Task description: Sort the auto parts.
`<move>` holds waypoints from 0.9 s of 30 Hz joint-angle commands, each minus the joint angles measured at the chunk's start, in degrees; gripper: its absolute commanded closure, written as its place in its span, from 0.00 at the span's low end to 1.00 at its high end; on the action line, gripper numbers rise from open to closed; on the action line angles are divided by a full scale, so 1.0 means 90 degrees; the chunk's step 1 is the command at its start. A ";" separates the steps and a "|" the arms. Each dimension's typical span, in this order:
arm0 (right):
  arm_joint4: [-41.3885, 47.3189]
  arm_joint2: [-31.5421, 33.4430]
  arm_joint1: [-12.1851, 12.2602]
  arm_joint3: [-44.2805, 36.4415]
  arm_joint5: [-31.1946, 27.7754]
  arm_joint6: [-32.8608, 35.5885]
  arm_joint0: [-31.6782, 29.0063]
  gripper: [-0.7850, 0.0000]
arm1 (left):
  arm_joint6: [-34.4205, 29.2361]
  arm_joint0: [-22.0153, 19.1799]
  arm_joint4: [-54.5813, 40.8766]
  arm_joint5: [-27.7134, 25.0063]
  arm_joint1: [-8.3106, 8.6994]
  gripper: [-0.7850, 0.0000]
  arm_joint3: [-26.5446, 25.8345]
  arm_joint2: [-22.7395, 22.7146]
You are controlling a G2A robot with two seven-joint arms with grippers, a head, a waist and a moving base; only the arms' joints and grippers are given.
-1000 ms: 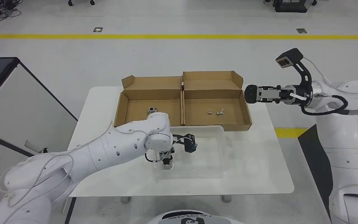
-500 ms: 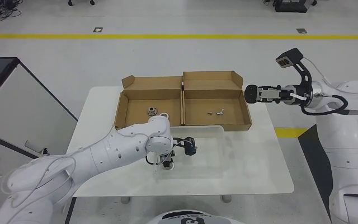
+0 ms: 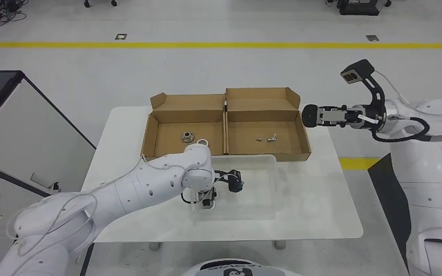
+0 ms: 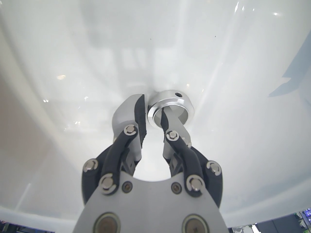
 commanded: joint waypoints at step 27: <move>0.0000 0.0000 0.0000 0.0000 0.0000 0.0000 0.0000 0.00 | 0.1414 -0.0072 -0.2180 -0.0983 0.1354 1.00 -0.1734 -0.3224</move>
